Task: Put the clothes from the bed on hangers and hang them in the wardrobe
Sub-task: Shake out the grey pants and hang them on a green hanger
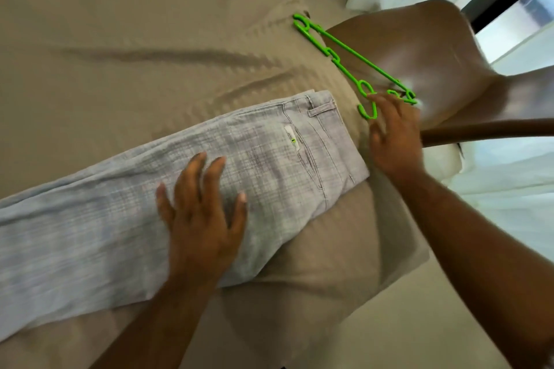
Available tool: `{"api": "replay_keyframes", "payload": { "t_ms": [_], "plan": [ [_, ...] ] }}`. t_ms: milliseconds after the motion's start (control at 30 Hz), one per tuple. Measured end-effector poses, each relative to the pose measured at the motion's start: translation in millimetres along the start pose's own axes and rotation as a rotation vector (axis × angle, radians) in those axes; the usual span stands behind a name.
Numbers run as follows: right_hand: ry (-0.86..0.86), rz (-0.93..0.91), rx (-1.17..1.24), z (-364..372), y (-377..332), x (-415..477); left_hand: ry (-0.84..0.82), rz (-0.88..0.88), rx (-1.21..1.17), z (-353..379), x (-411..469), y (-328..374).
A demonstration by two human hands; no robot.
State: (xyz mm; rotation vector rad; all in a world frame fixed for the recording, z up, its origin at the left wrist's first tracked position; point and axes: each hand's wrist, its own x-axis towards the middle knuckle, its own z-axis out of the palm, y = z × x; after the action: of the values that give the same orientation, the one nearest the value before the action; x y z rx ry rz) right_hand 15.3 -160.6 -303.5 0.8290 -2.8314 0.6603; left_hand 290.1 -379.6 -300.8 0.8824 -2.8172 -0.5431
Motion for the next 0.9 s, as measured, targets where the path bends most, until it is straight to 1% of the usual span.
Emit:
{"api": "replay_keyframes", "payload": {
  "t_ms": [67, 167, 233, 300, 367, 467, 567, 700, 767, 833, 900],
  "plan": [
    [-0.042, 0.052, -0.095, -10, 25, 11, -0.06, 0.085, -0.002, 12, 12, 21],
    [-0.228, -0.014, -0.244, -5, 40, 25, -0.124, 0.09, 0.137, 33, 18, 30],
    [-0.308, -0.03, -0.25, 6, 39, 32, -0.117, 0.091, 0.2, 37, 16, 29],
    [-0.311, -0.001, -0.217, 16, 37, 35, -0.108, 0.094, 0.203, 38, 16, 30],
    [-0.283, 0.009, -0.243, 21, 36, 34, -0.096, 0.092, 0.193, 41, 16, 31],
    [-0.231, -0.024, -0.264, 20, 33, 34, -0.098, 0.088, 0.199, 43, 16, 32],
    [-0.121, -0.068, -0.236, 9, 27, 34, -0.095, 0.093, 0.205, 45, 17, 28],
    [0.053, 0.008, -0.192, -24, -2, 49, -0.096, 0.099, 0.172, 49, 18, 26],
    [0.146, -0.01, -0.167, -51, -20, 58, -0.12, 0.091, 0.136, 47, 19, 24],
    [0.234, -0.046, -0.033, -81, -39, 59, -0.192, 0.106, 0.075, 43, 22, 21],
    [0.303, -0.035, 0.184, -112, -64, 54, -0.298, 0.132, -0.013, 36, 27, 19]
  ]
}}
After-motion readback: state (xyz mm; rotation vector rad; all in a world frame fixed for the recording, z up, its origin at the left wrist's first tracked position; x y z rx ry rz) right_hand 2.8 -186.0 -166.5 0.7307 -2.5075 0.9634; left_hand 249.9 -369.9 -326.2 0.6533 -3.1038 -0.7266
